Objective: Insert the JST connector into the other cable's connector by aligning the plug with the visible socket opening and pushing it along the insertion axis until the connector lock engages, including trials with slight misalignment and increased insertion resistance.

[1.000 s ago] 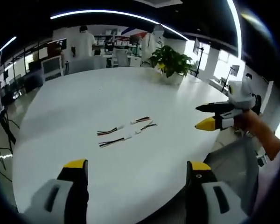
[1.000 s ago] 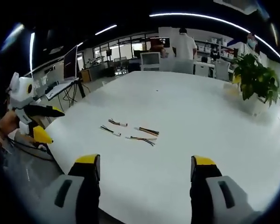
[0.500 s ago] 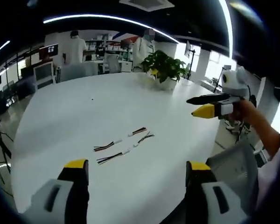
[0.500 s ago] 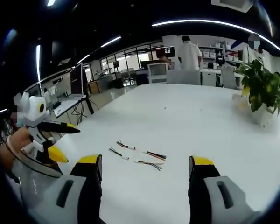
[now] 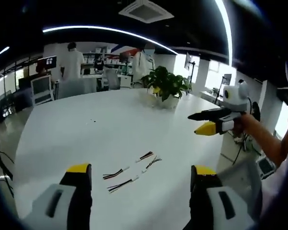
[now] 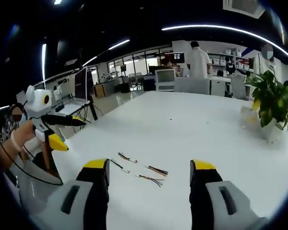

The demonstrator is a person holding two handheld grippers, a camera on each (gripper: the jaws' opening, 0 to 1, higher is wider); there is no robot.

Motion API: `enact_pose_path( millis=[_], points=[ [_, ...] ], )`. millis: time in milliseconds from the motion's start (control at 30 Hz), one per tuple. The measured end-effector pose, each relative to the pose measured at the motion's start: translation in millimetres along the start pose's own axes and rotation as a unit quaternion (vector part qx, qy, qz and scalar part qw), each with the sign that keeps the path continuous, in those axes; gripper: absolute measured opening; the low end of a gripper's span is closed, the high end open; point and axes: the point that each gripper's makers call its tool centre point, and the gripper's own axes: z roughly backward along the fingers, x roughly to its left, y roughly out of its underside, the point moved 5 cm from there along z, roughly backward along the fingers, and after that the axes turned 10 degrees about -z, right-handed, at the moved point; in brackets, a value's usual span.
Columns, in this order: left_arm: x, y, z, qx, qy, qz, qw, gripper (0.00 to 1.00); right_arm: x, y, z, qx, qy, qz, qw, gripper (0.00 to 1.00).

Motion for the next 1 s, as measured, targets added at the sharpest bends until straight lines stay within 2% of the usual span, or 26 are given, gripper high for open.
enact_pose_path(
  millis=[167, 233, 300, 433, 633, 1000],
  points=[
    [7.8, 0.8, -4.8, 0.019, -0.011, -0.036, 0.9991, 0.82, -2.9, -2.1, -1.8, 0.001, 0.002, 0.006, 1.0, 0.65],
    [8.0, 0.2, -6.4, 0.014, -0.002, -0.032, 0.9994, 0.83, -3.9, -1.7, -4.0, 0.005, 0.002, 0.01, 0.9999, 0.65],
    [5.4, -1.9, -8.4, 0.003, 0.014, -0.011, 0.9998, 0.82, -4.0, -1.8, -5.6, 0.007, 0.003, 0.013, 0.9999, 0.65],
    [7.9, -3.5, -10.1, 0.015, -0.002, -0.035, 0.9993, 0.82, -0.6, -3.7, -7.7, 0.01, -0.001, 0.021, 0.9997, 0.65],
    [8.6, -11.3, -15.3, 0.008, 0.006, -0.034, 0.9994, 0.82, 4.4, -6.4, -16.8, 0.012, -0.013, 0.025, 0.9995, 0.64],
    [10.7, -15.3, -30.6, 0.024, 0.009, -0.055, 0.9982, 0.82, 7.0, -12.3, -30.4, 0.021, -0.025, 0.037, 0.9988, 0.64]
  ],
)
